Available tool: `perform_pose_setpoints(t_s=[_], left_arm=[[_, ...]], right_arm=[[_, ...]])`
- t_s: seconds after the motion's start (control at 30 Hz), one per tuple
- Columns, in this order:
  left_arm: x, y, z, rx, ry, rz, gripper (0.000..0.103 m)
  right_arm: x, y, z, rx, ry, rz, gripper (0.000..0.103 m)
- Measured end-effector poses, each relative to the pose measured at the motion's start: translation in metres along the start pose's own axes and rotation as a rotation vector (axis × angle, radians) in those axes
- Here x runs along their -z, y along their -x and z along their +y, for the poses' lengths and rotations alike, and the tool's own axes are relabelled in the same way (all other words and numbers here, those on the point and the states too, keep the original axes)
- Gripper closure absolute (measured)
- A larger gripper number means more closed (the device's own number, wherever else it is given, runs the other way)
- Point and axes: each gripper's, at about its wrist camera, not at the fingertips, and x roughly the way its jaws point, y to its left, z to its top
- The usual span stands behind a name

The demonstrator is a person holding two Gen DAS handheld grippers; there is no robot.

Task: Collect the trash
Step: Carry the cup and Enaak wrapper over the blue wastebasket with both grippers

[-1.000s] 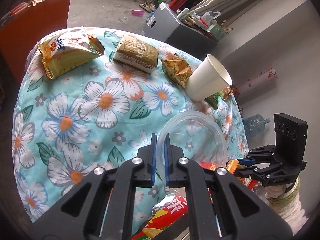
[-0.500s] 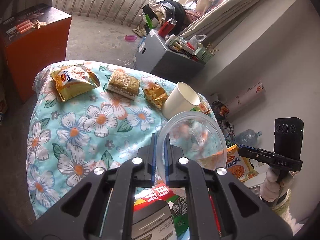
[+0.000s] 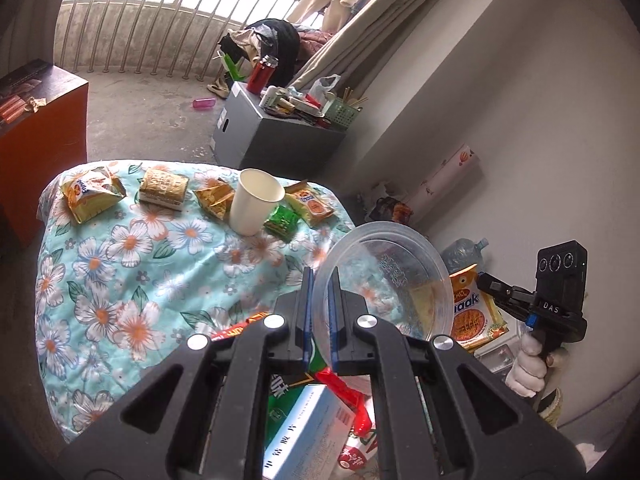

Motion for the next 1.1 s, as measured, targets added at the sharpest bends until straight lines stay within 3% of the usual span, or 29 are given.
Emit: perform_pose_setpoints(t_s=[0.23,0.57,1.1], left_arm=[[0.013,-0.034,-0.076,0.054,-0.137,0.086,0.098],[0.044,-0.1,-0.176,0.114,-0.249,0.197,0.098],[0.094,-0.236,-0.311,0.17,-0.43,0.377,0.098]], right_arm=[[0.037,0.08,-0.047,0.047,-0.111,-0.144,0.099],[0.077,0.175,-0.113,0.134,-0.222,-0.303,0.1],[0.114,0.257,-0.215,0.296,-0.386,-0.441,0.1]])
